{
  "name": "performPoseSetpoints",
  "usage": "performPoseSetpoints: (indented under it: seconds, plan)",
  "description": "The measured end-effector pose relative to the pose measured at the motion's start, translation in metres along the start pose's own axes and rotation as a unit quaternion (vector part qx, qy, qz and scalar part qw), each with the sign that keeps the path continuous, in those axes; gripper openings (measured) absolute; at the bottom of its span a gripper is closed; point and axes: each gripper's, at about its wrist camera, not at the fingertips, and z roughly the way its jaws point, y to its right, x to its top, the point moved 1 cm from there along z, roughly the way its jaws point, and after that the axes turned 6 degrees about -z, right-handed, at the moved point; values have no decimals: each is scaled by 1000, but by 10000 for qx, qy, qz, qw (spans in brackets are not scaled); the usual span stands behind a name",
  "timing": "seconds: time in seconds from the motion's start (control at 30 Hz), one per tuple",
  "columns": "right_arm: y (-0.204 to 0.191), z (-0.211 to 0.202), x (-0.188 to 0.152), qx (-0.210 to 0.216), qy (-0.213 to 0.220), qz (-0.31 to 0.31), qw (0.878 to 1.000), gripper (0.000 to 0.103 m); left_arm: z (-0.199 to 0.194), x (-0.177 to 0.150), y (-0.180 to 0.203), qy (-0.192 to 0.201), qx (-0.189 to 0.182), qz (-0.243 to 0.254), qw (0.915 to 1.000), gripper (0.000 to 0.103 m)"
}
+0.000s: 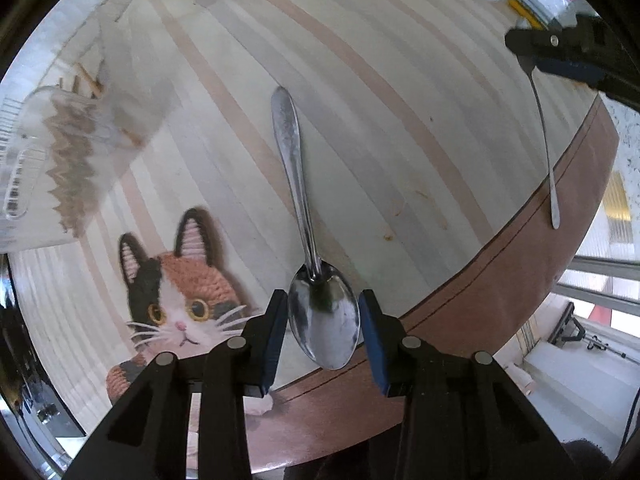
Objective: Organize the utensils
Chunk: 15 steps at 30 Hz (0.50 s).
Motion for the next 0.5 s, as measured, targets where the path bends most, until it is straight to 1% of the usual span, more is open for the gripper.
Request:
performPoseSetpoints:
  seconds: [0.03, 0.1, 0.2, 0.37, 0.47, 0.5]
  plan:
    - [0, -1, 1, -3, 11, -5, 10000, 43, -7, 1, -1, 86, 20, -29, 10000, 33]
    - [-1, -2, 2, 3, 36, 1, 10000, 43, -27, 4, -16, 233, 19, -83, 9997, 33]
    - [-3, -6, 5, 2, 75, -20, 10000, 43, -47, 11, -19, 491, 49, -167, 9986, 33]
    - [-11, -14, 14, -23, 140, -104, 9998, 43, -91, 28, -23, 1030, 114, -302, 9942, 33]
    - [-18, -19, 21, -24, 185, -164, 9997, 43, -116, 40, -28, 1289, 70, -434, 9907, 33]
    - [-20, -21, 24, -15, 204, -186, 9996, 43, -116, 42, -28, 1341, 53, -461, 9899, 33]
